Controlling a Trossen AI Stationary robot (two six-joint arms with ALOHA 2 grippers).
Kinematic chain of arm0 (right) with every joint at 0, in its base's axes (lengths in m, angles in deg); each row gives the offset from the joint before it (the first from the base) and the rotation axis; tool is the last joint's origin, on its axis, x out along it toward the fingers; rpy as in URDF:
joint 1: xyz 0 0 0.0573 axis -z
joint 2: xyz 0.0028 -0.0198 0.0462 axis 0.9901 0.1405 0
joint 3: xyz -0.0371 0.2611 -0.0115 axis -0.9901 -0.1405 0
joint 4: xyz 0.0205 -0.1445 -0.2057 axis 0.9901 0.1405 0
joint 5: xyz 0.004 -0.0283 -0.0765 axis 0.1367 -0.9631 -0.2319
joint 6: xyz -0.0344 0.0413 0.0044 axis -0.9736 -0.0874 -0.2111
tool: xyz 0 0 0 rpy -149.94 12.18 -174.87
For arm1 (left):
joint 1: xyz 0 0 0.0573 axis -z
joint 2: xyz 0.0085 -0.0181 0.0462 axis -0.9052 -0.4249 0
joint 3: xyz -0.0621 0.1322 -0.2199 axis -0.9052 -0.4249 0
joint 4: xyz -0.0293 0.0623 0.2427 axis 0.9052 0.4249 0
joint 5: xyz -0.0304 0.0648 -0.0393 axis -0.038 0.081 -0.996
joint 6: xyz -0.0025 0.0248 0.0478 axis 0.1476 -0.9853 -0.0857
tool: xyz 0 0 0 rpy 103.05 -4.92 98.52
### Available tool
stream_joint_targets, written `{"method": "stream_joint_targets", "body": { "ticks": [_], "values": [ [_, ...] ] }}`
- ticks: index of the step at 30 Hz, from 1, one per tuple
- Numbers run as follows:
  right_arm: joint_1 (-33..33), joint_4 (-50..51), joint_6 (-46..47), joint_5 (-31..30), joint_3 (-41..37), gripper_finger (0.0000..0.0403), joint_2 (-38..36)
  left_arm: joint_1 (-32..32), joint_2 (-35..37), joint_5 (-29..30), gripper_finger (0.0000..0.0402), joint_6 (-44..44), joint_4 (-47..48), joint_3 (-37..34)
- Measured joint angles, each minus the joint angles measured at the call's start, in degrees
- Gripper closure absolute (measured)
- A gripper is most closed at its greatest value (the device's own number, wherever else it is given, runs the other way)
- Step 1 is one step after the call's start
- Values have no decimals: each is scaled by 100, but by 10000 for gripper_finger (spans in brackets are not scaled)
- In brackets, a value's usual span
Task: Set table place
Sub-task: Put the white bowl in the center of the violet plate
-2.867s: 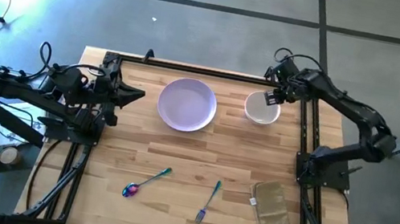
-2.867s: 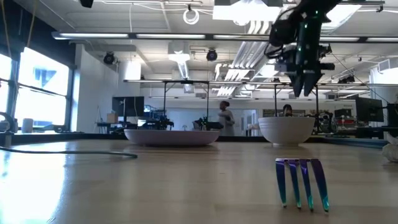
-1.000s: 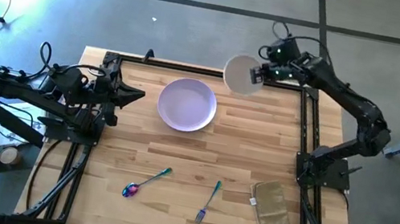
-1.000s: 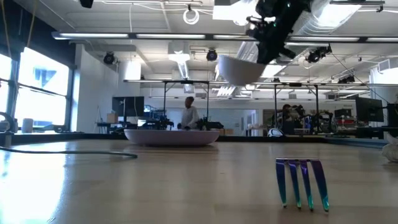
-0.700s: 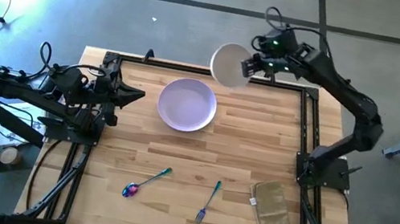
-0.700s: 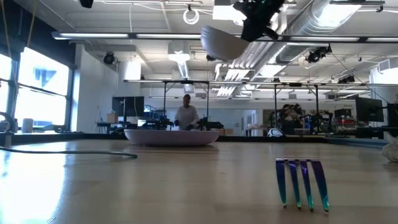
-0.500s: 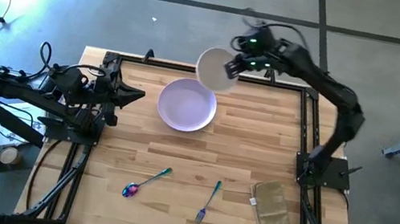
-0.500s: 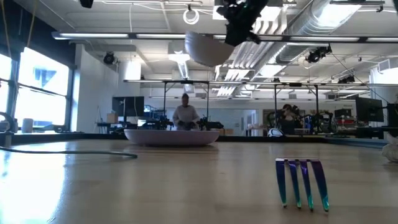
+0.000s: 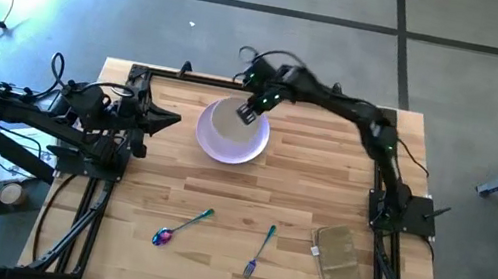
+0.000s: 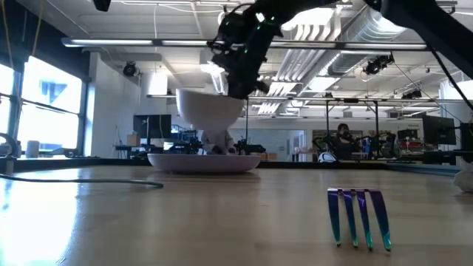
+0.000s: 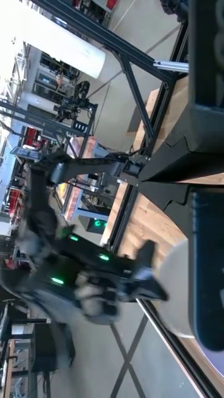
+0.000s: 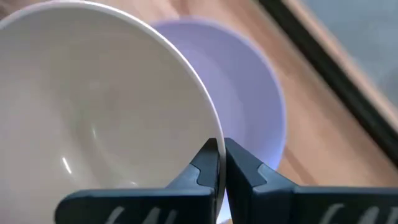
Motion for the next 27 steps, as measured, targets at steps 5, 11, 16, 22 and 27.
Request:
{"method": "stream_joint_targets", "body": {
  "ticks": [5,11,16,22,27],
  "values": [
    [-34,-10,0,-46,-2,403,529,-1,0,0,401,-1,6,0],
    [-31,-323,-7,-131,-4,403,860,1,0,-30,401,0,52,0],
    [-32,-411,10,-85,0,403,911,1,-2,-35,401,42,137,-2],
    [-31,-461,-98,95,0,393,902,1,0,-40,401,42,137,-2],
    [-31,-446,-101,217,-1,356,902,1,0,-113,401,44,137,-2]
  ]
}}
